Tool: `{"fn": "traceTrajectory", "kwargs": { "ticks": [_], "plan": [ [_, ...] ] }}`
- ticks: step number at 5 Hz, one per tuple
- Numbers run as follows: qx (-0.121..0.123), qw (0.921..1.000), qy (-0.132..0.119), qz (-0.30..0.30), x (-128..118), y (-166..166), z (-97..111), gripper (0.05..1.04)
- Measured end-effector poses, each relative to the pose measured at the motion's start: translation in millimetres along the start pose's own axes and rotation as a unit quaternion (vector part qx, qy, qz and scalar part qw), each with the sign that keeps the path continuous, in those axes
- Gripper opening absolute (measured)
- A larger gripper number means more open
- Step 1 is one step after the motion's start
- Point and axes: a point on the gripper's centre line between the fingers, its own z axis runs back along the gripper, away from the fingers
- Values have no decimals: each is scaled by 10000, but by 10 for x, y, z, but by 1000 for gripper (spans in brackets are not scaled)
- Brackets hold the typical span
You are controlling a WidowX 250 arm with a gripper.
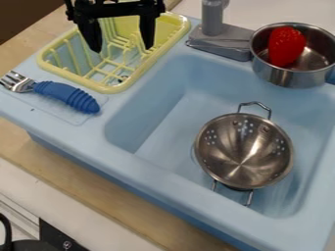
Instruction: Put the silver drainer in the dish drainer
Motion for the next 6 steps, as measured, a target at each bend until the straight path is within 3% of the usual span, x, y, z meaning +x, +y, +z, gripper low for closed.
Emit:
{"fn": "traceTrajectory", "kwargs": {
  "ticks": [1, 3, 4, 6],
  "plan": [
    [31, 9999, 127, -29, -39, 5, -61, 999],
    [-54, 9937, 80, -1118, -224, -182, 86, 999],
    [-260, 9854, 111, -1677, -331, -264, 85, 999],
    [-772, 9728, 377, -2152, -628, -537, -84, 999]
  ]
}}
